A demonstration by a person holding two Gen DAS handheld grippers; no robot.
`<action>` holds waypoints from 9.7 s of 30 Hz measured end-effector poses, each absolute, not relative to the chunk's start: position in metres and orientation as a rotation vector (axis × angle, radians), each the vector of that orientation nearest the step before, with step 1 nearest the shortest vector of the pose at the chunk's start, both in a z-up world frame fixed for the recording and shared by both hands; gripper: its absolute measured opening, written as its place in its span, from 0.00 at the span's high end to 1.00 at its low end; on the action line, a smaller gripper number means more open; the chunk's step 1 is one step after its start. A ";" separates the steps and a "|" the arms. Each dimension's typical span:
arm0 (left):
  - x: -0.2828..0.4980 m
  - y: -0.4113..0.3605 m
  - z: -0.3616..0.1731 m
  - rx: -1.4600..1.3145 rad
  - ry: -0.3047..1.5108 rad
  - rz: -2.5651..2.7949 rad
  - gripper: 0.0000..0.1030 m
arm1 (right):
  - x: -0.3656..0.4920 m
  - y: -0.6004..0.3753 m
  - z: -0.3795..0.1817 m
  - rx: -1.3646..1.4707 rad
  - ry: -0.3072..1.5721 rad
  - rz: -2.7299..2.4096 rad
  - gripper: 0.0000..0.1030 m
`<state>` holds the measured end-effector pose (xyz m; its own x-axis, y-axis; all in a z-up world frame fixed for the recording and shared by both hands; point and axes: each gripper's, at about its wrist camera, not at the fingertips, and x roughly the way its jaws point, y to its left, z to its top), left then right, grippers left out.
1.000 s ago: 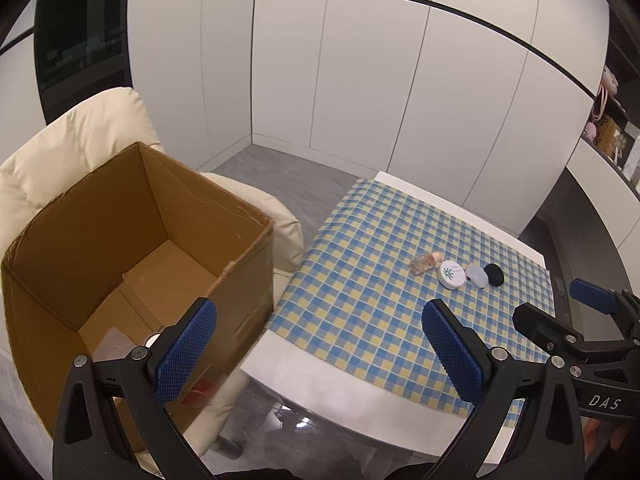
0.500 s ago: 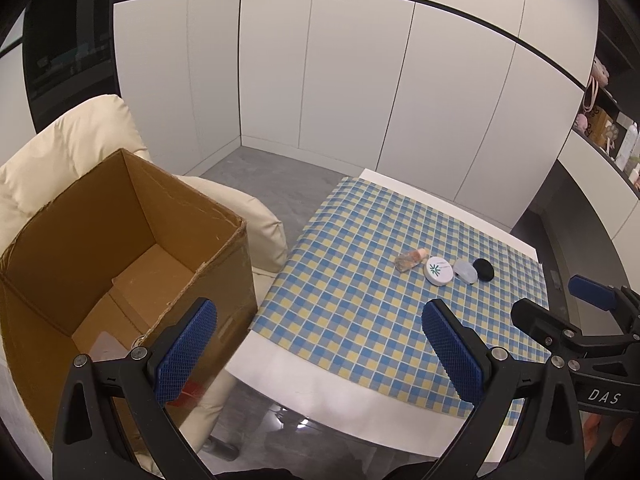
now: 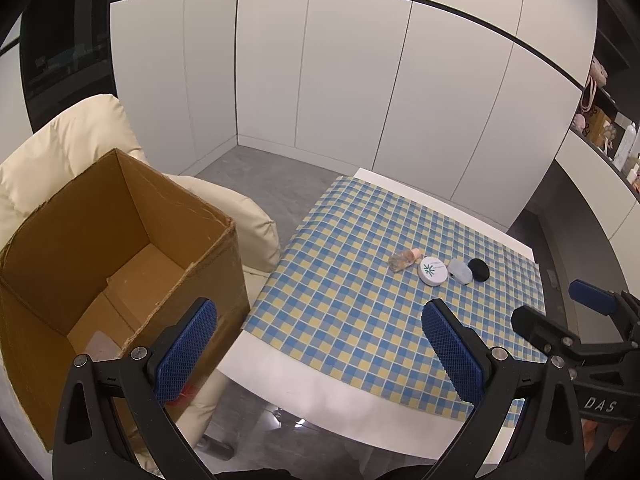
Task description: Organize objects
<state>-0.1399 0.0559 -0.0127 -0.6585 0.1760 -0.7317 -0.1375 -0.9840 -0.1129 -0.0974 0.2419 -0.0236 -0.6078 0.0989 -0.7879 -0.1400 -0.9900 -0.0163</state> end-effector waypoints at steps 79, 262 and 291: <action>-0.142 0.227 -0.053 -1.194 0.217 2.539 0.01 | -0.018 0.419 -0.076 -1.373 0.260 2.345 0.00; -0.096 0.206 -0.028 -1.210 0.098 2.377 0.73 | 0.037 0.380 -0.020 -1.277 0.281 2.527 0.56; -0.099 0.160 -0.020 -1.159 0.052 2.459 0.73 | 0.006 0.345 -0.016 -1.273 0.262 2.612 0.54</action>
<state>-0.0995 0.1598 -0.0200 -0.5648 0.3551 -0.7449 -0.3861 -0.9115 -0.1418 0.0060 0.3447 -0.0158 -0.5989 0.1216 -0.7916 -0.2767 -0.9590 0.0620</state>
